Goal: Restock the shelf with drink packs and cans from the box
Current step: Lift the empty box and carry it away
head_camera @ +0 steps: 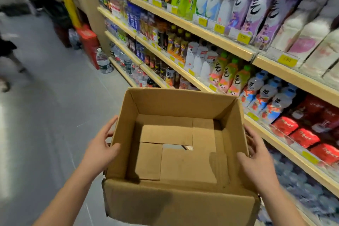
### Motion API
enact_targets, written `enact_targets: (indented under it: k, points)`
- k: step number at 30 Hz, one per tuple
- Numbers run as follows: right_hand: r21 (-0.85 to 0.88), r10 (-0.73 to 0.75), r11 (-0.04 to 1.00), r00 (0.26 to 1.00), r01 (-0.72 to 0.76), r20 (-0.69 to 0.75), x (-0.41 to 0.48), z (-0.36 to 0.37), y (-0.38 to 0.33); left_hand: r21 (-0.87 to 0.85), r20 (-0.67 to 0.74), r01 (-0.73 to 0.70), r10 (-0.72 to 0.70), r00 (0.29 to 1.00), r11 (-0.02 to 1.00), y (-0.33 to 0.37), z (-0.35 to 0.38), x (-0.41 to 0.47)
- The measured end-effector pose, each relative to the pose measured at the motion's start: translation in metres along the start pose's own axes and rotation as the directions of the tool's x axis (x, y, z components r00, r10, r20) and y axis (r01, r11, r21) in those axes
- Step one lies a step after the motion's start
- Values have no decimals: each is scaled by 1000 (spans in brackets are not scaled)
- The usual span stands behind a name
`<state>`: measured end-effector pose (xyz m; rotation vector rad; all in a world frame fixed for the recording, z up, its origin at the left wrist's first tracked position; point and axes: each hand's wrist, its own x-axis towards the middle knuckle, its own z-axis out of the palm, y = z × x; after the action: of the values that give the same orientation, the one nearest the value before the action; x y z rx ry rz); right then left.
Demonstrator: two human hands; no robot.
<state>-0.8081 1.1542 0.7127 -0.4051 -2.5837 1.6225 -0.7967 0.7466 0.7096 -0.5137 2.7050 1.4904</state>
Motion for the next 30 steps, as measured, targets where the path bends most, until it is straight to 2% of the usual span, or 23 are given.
enact_targets:
  k: [5, 10, 15, 19, 26, 30]
  points:
    - [7, -85, 996, 975, 85, 205, 35, 42, -17, -21, -150, 145, -146, 978, 989, -20, -34, -37]
    - [-4, -172, 982, 914, 187, 368, 45, 94, -46, -75, -342, 215, -228, 912, 974, -50, -63, -74]
    - [-38, -257, 947, 820, 320, 512, 35, 147, -80, -114, -504, 296, -312, 806, 948, -75, -92, -117]
    - [7, -339, 907, 723, 420, 601, 11, 196, -115, -124, -590, 353, -355, 725, 927, -94, -125, -158]
    - [50, -382, 870, 604, 491, 700, -71, 293, -168, -224, -684, 488, -493, 537, 843, -147, -193, -242]
    - [105, -362, 888, 537, 449, 762, -126, 347, -199, -268, -696, 528, -541, 471, 806, -174, -235, -285]
